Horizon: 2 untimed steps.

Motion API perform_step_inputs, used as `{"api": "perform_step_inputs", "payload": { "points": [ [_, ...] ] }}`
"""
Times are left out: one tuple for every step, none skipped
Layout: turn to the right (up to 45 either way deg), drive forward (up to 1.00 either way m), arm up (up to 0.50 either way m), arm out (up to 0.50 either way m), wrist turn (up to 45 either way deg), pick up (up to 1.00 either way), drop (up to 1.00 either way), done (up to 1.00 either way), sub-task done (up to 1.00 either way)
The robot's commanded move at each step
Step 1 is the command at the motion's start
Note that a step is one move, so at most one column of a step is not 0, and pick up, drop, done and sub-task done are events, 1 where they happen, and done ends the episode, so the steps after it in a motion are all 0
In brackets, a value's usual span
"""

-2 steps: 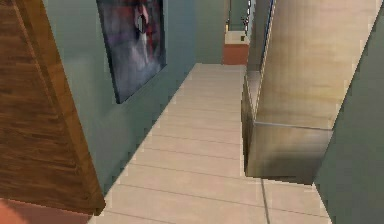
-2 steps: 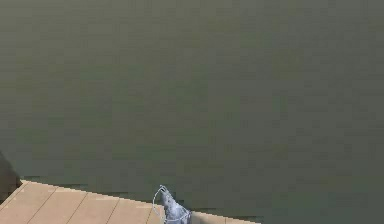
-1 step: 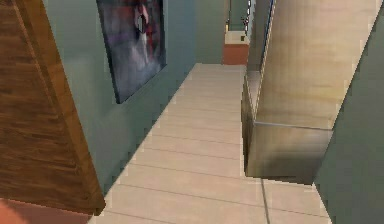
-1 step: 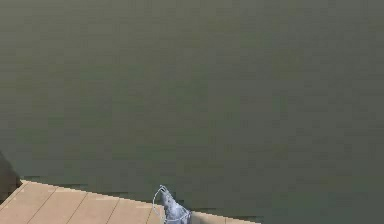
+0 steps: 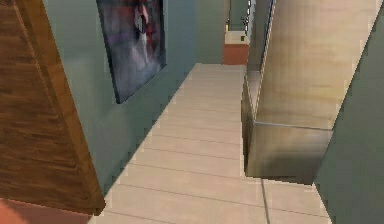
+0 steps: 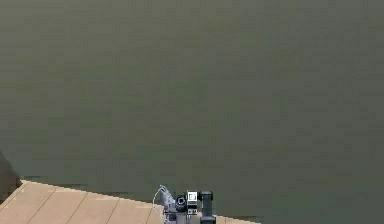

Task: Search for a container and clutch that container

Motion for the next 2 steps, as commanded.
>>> {"api": "perform_step_inputs", "payload": {
  "points": [
    [0.0, 0.0, 0.0, 0.0, 45.0, 0.0, 0.0, 0.0, 0.0],
    [0.0, 0.0, 0.0, 0.0, 45.0, 0.0, 0.0, 0.0, 0.0]
  ]
}}
